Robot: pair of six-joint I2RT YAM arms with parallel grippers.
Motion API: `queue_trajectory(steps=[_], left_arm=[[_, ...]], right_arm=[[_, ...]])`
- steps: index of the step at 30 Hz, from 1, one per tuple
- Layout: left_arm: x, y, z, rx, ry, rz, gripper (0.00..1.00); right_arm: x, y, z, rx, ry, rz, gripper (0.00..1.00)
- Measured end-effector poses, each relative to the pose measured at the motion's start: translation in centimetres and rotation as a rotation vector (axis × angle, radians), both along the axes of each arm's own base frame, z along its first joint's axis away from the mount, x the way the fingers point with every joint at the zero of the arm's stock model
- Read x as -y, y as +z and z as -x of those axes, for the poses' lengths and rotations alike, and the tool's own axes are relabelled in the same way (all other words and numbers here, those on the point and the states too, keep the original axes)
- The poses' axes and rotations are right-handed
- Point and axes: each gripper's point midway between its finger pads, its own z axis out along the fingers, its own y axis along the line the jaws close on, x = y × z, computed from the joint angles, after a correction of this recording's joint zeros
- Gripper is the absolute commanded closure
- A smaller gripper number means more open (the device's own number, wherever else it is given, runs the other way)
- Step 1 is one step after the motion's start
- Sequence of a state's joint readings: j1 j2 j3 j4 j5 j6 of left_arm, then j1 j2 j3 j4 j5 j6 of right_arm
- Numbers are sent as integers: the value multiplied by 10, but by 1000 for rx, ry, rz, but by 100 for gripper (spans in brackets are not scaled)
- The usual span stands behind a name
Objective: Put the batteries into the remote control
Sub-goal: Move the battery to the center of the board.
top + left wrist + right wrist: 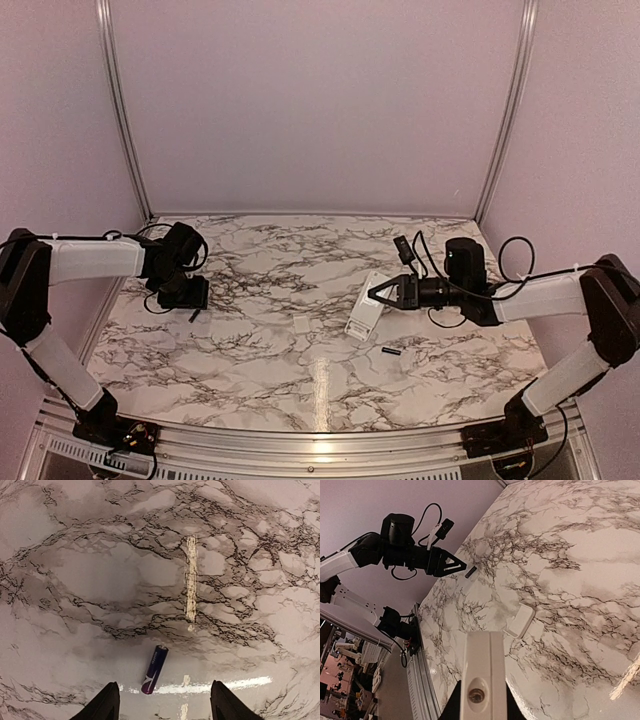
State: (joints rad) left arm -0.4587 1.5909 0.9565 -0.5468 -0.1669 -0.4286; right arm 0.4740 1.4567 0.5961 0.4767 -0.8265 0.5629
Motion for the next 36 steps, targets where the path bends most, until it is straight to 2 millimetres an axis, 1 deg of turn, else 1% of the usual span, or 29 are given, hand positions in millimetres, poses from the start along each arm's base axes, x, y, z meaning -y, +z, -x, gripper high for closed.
queue_trajectory(steps=[3, 5, 12, 16, 18, 23, 28, 30, 33, 35, 36], left_arm=[[-13, -2, -3, -19, 5, -12, 43], [-16, -5, -5, -29, -4, -18, 46], [-15, -24, -4, -92, -63, -38, 59], [-15, -35, -2, -123, -79, -44, 65], [-16, -39, -1, -135, -88, -49, 71], [-13, -41, -1, -140, -108, -41, 83], [-11, -42, -2, -140, -116, -33, 97], [-9, -42, -1, -142, -122, -26, 100], [-2, -41, 0, -136, -136, -18, 100], [12, -41, 4, -134, -165, -7, 100], [23, -41, 8, -133, -187, 1, 100]], right_arm=[[-2, -1, -2, -6, 9, -1, 100], [-3, 0, -2, -6, 16, -3, 100], [-7, 4, -1, 8, 42, -2, 100], [-8, 3, 1, 12, 55, 4, 100], [-10, 2, 2, 9, 62, 7, 100], [-14, 4, 3, 14, 82, 14, 100], [-15, 0, 1, 13, 90, 29, 100], [-15, -2, 2, 7, 92, 35, 100], [-15, -3, 2, 3, 93, 39, 100], [-15, -3, 2, 2, 93, 39, 100], [-15, -4, 2, 1, 93, 40, 100]])
